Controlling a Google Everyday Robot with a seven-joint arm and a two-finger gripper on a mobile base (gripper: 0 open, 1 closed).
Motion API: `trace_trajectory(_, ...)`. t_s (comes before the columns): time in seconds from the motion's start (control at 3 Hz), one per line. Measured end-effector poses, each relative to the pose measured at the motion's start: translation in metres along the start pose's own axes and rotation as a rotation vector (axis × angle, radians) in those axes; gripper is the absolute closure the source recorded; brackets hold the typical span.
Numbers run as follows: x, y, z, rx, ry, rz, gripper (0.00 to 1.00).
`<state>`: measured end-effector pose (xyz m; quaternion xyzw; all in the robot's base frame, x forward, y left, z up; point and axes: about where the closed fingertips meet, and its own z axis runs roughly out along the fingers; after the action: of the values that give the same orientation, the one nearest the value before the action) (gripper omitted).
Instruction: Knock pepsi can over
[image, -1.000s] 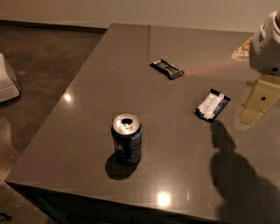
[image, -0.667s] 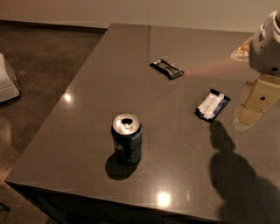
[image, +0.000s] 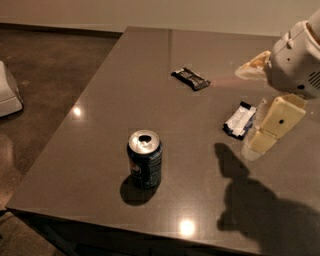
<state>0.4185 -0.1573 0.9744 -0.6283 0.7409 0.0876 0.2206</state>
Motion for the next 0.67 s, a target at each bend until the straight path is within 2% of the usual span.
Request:
trace_trajectory(0.33,-0.058,0.033,0.033,-0.09,-0.201,-0.027,0.0)
trace_trajectory(0.67,-0.089,0.051,0.062,-0.14,-0.279,-0.034,0.0)
